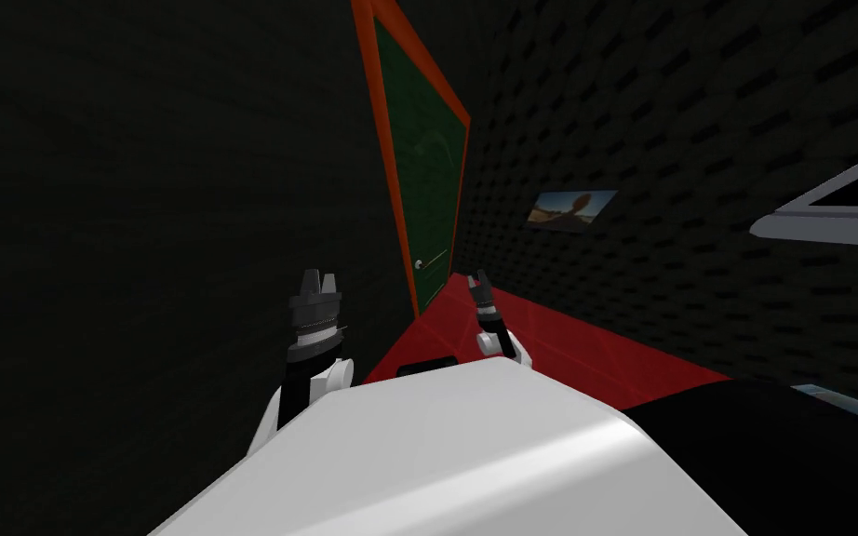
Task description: Pull the door open
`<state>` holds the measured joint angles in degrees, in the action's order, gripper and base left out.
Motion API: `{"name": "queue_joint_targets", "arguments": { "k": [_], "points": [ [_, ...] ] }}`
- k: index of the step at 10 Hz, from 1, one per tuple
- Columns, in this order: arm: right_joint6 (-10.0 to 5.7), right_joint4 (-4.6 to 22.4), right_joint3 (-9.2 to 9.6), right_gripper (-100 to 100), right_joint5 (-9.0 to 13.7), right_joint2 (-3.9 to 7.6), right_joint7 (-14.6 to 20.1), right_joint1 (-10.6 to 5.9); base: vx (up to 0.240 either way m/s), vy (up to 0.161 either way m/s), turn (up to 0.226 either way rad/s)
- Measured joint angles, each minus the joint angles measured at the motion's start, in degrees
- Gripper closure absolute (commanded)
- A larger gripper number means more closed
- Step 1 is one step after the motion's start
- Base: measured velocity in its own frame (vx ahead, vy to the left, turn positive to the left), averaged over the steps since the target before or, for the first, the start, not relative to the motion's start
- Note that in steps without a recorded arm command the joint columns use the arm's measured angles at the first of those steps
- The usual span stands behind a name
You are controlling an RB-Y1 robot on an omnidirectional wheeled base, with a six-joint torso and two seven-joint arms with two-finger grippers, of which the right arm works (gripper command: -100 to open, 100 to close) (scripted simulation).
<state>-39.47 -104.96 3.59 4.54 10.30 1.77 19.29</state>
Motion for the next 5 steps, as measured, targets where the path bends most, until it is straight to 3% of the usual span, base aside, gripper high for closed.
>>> {"name": "queue_joint_targets", "arguments": {
  "k": [1,5],
  "points": [
    [-0.19,1.97,0.43,-100,0.02,0.57,0.55,-1.13,0.058,-0.042,0.081],
    [-0.62,7.33,1.70,-100,0.05,2.07,2.07,-2.98,0.055,-0.040,0.134]
  ]
}}
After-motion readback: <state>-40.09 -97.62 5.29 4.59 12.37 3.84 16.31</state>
